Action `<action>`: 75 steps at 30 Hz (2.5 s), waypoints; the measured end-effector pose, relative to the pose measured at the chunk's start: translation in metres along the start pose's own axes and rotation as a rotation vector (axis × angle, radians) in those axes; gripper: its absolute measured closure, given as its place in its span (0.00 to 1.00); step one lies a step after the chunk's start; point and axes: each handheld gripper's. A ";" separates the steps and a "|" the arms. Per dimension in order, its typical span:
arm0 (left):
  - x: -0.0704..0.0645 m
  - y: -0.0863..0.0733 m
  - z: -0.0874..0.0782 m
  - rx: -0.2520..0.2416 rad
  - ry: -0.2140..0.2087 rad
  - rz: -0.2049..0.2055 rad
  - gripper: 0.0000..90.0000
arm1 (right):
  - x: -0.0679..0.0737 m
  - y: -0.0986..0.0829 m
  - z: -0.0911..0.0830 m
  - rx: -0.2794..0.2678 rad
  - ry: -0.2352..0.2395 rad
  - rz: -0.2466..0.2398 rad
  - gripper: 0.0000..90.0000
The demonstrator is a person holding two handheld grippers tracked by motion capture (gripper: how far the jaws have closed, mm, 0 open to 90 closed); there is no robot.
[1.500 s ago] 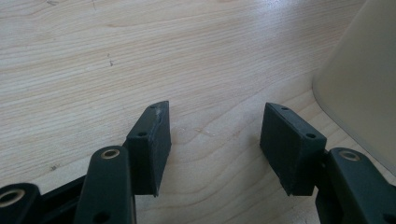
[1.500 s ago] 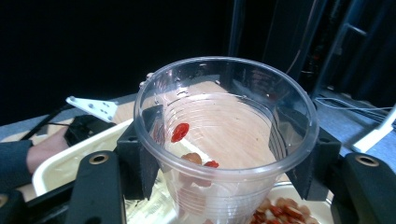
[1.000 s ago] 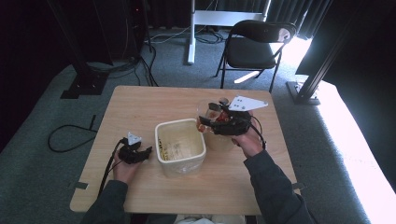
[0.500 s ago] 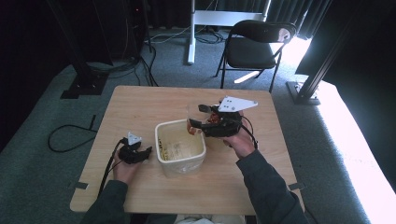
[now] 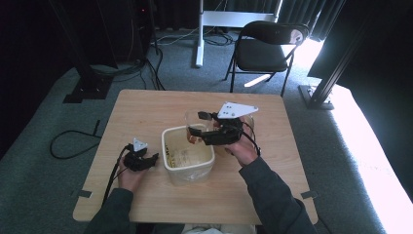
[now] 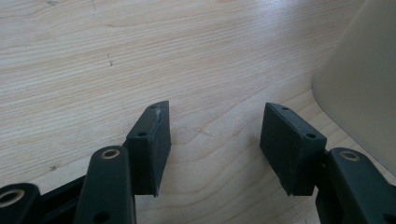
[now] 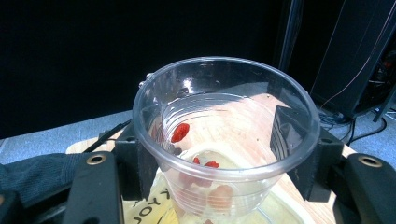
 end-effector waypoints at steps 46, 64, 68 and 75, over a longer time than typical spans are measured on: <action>0.000 0.000 0.000 0.001 -0.001 0.001 0.49 | 0.012 -0.026 0.039 0.089 0.036 0.062 0.23; 0.000 0.000 0.000 0.001 -0.001 0.001 0.49 | 0.010 -0.027 0.034 0.075 0.036 0.084 0.16; 0.000 0.000 0.000 0.001 -0.001 0.001 0.48 | 0.010 -0.028 0.030 0.073 0.034 0.076 0.21; 0.000 0.000 0.000 0.000 -0.001 0.000 0.49 | 0.010 -0.031 0.017 0.059 0.016 0.057 0.29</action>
Point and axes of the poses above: each handheld gripper's, and its own axes: z roughly forward along the jaws, y roughly out of its top, x roughly to its left, and after that the axes turned 1 degree about -x, right-handed
